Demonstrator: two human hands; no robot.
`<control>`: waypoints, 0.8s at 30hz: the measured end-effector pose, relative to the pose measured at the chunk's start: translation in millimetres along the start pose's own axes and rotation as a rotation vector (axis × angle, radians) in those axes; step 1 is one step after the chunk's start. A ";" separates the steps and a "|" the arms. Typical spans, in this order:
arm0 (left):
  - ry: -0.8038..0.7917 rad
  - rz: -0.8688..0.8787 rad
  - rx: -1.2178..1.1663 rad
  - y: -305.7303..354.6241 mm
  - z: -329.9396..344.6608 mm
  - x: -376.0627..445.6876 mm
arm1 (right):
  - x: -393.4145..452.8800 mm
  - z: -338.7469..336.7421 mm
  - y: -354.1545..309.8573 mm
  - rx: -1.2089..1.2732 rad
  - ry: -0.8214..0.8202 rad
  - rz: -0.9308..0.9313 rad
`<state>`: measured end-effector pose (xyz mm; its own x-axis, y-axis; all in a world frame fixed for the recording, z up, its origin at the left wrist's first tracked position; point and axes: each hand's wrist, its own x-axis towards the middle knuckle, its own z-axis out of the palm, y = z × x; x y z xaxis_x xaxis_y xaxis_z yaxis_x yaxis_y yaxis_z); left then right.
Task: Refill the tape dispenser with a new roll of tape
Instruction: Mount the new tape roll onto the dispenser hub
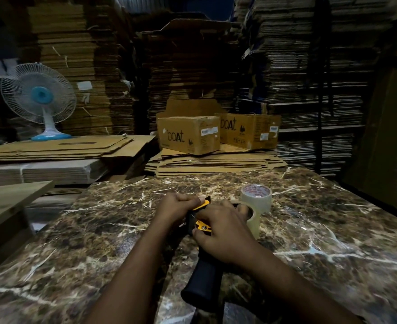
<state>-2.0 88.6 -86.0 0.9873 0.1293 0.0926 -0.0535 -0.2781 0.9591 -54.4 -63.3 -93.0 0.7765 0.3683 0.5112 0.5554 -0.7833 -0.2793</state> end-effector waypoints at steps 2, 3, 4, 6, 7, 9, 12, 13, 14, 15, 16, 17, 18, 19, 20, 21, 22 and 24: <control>-0.013 -0.009 -0.072 -1.6 1.1 -0.4 | 0.5 0.4 0.9 -0.014 0.007 -0.019; -0.013 -0.003 -0.083 -2.5 1.4 0.6 | 0.6 0.9 1.6 -0.015 0.007 -0.029; -0.009 0.004 -0.076 -1.2 1.8 -0.7 | 0.7 1.8 2.3 -0.012 0.007 -0.043; 0.002 0.033 -0.038 -2.0 2.6 0.9 | 0.6 3.7 3.8 0.006 0.003 -0.066; 0.002 0.044 -0.024 -3.1 2.9 2.5 | 0.4 4.4 4.4 0.012 0.004 -0.072; 0.005 0.058 0.004 -3.2 2.5 3.3 | -0.3 4.3 6.4 0.022 0.023 -0.080; 0.009 0.057 0.049 -3.3 1.2 3.2 | -1.8 -1.6 14.2 0.142 0.103 -0.033; 0.015 0.057 0.078 -3.8 1.3 3.8 | -1.5 -4.1 19.7 0.178 0.153 0.006; 0.028 0.059 0.118 -3.8 1.8 3.5 | -0.9 -7.1 26.3 0.203 0.214 0.050; 0.044 0.068 0.161 -4.6 2.5 4.1 | -0.3 -10.5 33.9 0.224 0.272 0.097; 0.063 0.081 0.198 -4.4 3.5 3.8 | 0.1 -14.6 41.7 0.245 0.318 0.138; 0.079 0.097 0.218 -4.6 4.0 4.7 | 0.2 -18.5 50.1 0.260 0.334 0.164; 0.090 0.119 0.216 -3.7 4.6 4.9 | -0.2 -21.6 58.2 0.265 0.308 0.176; 0.096 0.145 0.206 -3.0 4.5 5.4 | -1.1 -23.7 65.6 0.263 0.243 0.176; 0.096 0.173 0.189 -1.5 4.0 5.1 | -2.1 -24.3 72.6 0.263 0.153 0.170; 0.093 0.192 0.170 0.2 3.2 5.0 | -3.1 -24.0 79.1 0.269 0.061 0.164; 0.081 0.211 0.152 1.9 2.1 4.6 | -3.7 -23.9 83.5 0.283 -0.018 0.162; 0.042 0.251 0.157 4.5 -0.9 4.2 | -4.2 -24.1 88.1 0.320 -0.131 0.163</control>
<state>1.7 88.7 -81.0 0.9389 0.0761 0.3357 -0.2682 -0.4499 0.8519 -15.9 -145.9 -100.2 0.8821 0.3290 0.3371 0.4705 -0.6482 -0.5987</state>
